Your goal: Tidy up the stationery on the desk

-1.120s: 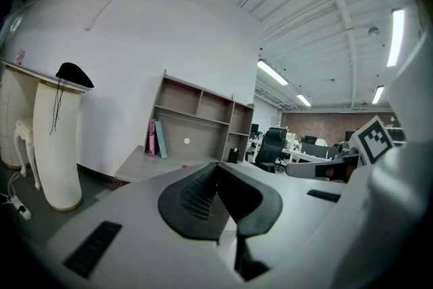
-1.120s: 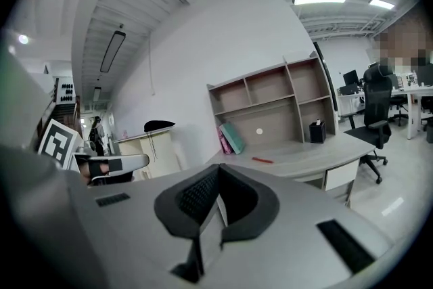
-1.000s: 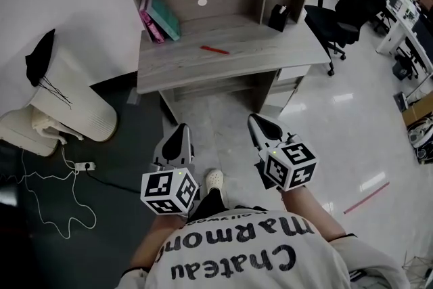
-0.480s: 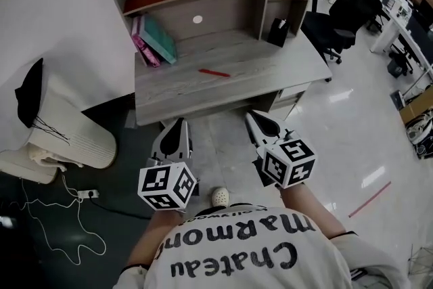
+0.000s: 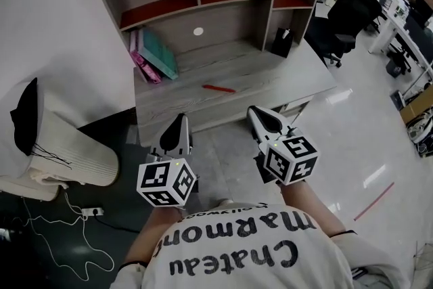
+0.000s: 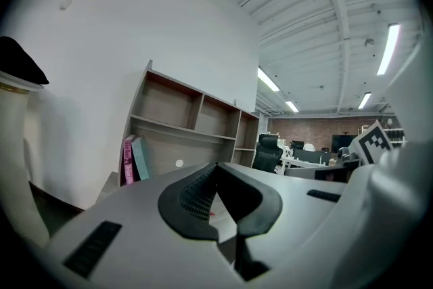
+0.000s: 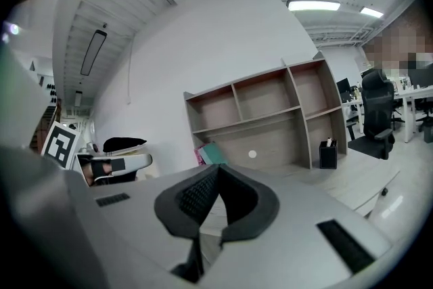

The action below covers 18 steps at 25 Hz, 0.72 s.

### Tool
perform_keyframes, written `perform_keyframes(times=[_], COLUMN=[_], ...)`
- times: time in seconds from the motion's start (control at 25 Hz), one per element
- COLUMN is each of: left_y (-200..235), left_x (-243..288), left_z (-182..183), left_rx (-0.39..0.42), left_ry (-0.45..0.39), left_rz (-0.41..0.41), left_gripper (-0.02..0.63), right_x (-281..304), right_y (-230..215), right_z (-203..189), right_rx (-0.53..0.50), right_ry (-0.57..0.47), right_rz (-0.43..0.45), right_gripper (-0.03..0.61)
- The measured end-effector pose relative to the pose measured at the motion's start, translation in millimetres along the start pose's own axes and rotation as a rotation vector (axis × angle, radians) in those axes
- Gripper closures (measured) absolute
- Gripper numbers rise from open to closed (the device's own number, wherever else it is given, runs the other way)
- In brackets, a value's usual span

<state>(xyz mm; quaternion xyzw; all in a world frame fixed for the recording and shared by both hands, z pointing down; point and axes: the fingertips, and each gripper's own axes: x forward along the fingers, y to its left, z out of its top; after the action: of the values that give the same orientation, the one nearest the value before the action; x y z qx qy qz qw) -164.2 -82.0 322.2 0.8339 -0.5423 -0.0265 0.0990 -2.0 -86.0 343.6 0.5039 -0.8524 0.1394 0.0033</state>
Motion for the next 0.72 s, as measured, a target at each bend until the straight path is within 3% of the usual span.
perform_keyframes(times=[0.44, 0.72], left_y=[30.0, 28.8], left_x=[18.8, 21.5], left_z=[-0.7, -27.1], left_rx=[-0.033, -0.054], left_ry=[0.01, 0.064], left_rz=[-0.001, -0.007], left_gripper=[0.603, 0.603], right_x=[28.9, 29.6], right_y=[-3.2, -13.5], right_z=[-3.6, -24.8], right_rx=[-0.002, 0.028], right_ry=[0.029, 0.08], right_rz=[-0.022, -0.036], right_gripper=[0.571, 0.571])
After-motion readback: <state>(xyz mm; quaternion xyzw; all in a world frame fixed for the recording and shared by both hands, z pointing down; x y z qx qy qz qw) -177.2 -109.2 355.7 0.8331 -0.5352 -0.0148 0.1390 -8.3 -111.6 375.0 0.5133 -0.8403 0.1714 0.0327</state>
